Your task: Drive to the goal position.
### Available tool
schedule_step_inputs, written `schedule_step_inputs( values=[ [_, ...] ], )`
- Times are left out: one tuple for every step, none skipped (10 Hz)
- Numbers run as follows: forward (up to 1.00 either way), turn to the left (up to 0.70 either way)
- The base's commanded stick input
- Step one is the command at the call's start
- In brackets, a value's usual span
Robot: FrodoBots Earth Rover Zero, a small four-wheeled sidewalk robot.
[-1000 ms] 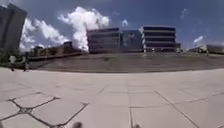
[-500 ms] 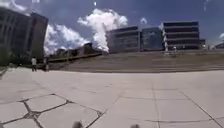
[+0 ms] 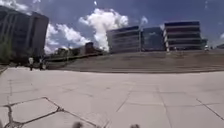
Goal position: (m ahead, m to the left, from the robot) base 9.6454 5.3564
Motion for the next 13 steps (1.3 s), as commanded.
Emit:
schedule_step_inputs(
  values=[
    [0.7,0.34],
    [0.7,0.35],
    [0.7,0.35],
    [0.7,0.35],
    [0.7,0.35],
    [0.7,0.32],
    [0.7,0.11],
    [0.7,0.03],
    [0.7,0.02],
    [0.7,0.02],
    [0.7,0.0],
    [0.7,0.0],
    [0.7,0.0]
  ],
)
